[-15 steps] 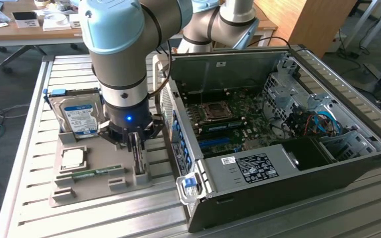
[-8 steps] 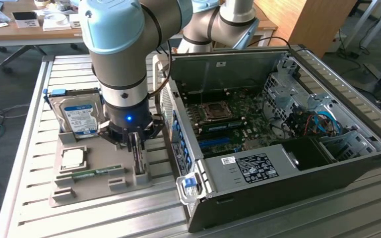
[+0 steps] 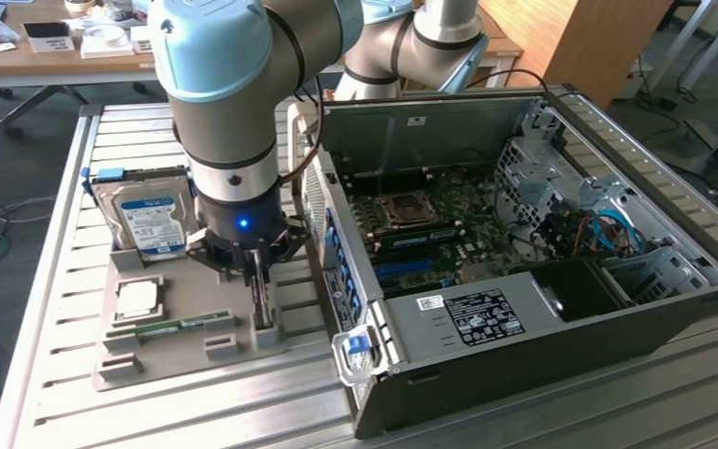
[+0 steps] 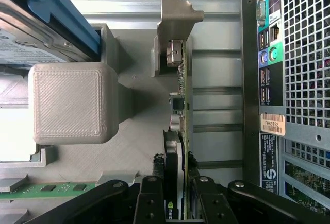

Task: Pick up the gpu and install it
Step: 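Pick up the gpu and move the gpu toward the slot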

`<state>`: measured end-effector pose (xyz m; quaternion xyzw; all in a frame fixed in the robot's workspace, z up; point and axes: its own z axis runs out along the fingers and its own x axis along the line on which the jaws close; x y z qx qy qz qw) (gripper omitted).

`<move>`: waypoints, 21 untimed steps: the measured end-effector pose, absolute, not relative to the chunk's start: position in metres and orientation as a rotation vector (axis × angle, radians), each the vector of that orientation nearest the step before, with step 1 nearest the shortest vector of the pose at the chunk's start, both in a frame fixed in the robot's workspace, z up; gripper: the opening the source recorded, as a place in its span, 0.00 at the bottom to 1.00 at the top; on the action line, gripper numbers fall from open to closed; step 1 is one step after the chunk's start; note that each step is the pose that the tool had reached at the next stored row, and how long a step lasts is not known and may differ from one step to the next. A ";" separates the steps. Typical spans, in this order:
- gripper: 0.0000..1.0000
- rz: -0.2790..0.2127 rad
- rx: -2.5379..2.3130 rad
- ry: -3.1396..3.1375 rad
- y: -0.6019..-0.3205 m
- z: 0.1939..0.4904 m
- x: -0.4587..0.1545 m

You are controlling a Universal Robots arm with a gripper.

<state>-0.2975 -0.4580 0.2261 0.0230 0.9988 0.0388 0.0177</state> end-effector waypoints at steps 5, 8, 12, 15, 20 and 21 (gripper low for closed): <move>0.27 0.120 0.071 3.103 -0.458 0.226 -0.297; 0.27 0.121 0.071 3.103 -0.458 0.226 -0.297; 0.27 0.122 0.061 3.103 -0.458 0.226 -0.297; 0.27 0.122 0.058 3.104 -0.458 0.226 -0.297; 0.27 0.122 0.058 3.104 -0.458 0.226 -0.297; 0.27 0.123 0.058 3.103 -0.458 0.226 -0.297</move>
